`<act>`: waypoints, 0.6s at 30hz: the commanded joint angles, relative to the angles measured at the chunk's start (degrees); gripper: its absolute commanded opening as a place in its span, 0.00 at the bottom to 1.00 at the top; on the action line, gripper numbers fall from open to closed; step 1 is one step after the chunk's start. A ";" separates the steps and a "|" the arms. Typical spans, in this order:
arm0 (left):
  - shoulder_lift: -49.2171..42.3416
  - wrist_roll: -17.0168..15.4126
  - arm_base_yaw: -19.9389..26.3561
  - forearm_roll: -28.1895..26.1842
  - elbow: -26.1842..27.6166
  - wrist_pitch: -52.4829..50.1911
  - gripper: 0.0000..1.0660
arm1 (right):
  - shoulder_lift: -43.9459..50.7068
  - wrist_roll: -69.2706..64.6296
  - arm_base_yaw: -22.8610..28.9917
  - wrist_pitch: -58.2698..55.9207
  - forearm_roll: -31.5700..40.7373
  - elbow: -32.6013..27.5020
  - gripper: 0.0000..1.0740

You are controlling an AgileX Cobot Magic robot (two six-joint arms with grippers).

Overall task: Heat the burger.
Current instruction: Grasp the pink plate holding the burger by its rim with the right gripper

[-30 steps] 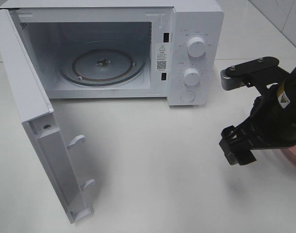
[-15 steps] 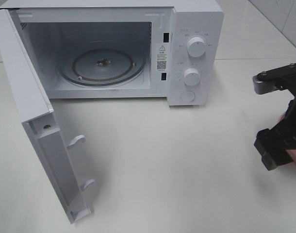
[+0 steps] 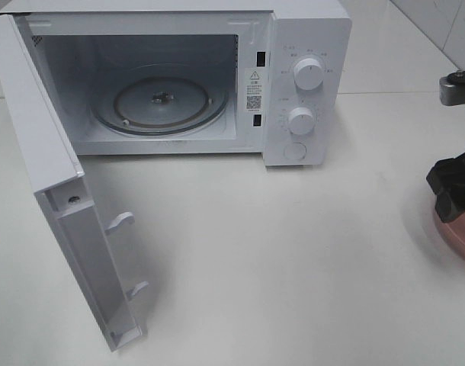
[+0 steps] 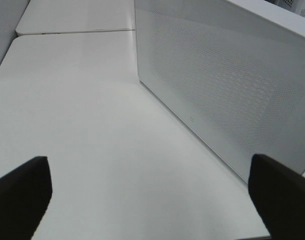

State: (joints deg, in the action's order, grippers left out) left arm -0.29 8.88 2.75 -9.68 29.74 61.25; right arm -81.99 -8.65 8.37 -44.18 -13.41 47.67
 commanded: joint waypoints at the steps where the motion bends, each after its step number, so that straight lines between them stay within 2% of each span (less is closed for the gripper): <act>1: -0.97 -0.29 0.11 -0.34 -0.11 0.23 0.94 | -1.43 1.95 -1.32 0.74 1.72 0.34 0.78; 3: -0.97 -0.29 0.11 -0.34 -0.11 0.23 0.94 | -3.04 3.67 -2.18 2.06 3.95 0.34 0.78; 18: -0.97 -0.29 0.11 -0.34 -0.11 0.23 0.94 | -11.92 2.58 -2.18 8.88 3.21 0.34 0.77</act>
State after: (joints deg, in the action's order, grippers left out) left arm -0.29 8.88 2.75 -9.68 29.74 61.25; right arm -93.56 -6.02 6.59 -36.04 -9.80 47.84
